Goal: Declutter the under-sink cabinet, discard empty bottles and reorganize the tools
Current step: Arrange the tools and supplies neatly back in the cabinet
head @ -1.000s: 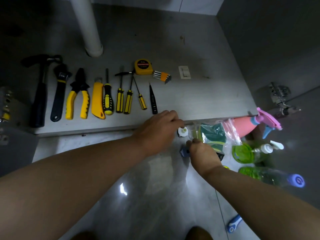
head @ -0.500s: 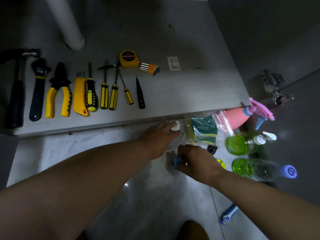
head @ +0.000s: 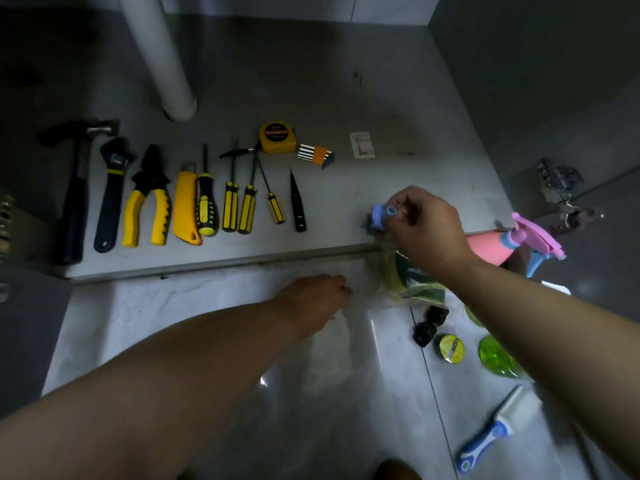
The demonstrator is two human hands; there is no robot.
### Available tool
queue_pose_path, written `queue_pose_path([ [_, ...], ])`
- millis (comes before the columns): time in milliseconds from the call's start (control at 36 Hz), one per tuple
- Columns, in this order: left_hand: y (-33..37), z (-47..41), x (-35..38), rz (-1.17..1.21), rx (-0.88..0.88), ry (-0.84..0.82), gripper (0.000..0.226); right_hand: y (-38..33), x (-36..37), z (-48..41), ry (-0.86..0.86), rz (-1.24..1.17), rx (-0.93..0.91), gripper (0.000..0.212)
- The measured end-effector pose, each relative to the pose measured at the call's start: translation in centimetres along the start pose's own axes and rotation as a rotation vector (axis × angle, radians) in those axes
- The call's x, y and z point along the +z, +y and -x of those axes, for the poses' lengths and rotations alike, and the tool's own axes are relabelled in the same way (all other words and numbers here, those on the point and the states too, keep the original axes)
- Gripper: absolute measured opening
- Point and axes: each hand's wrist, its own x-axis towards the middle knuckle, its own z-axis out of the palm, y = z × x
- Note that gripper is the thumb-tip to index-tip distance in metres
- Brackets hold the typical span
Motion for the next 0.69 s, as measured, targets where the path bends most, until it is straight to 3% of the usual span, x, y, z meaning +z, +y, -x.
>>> queue_pose_path([
  [111,-0.1,1.1,-1.8,0.092,0.132,0.132,0.028,-2.3,1.4,-4.3,0.003,0.0,0.036,0.004],
  [333,-0.6,3.1,-4.5,0.148,0.291,0.442,0.039,-5.6,4.3,-9.5,-0.131,0.1,-0.008,0.01],
  [583,-2.3,2.3,-7.0,0.214,0.072,0.673,0.031,-6.6,5.1,-9.9,-0.199,0.006,0.026,0.017],
  [694,-3.4,1.2,-8.6,0.278,-0.024,0.783,0.027,-6.0,3.1,-9.1,-0.08,-0.093,0.097,0.026],
])
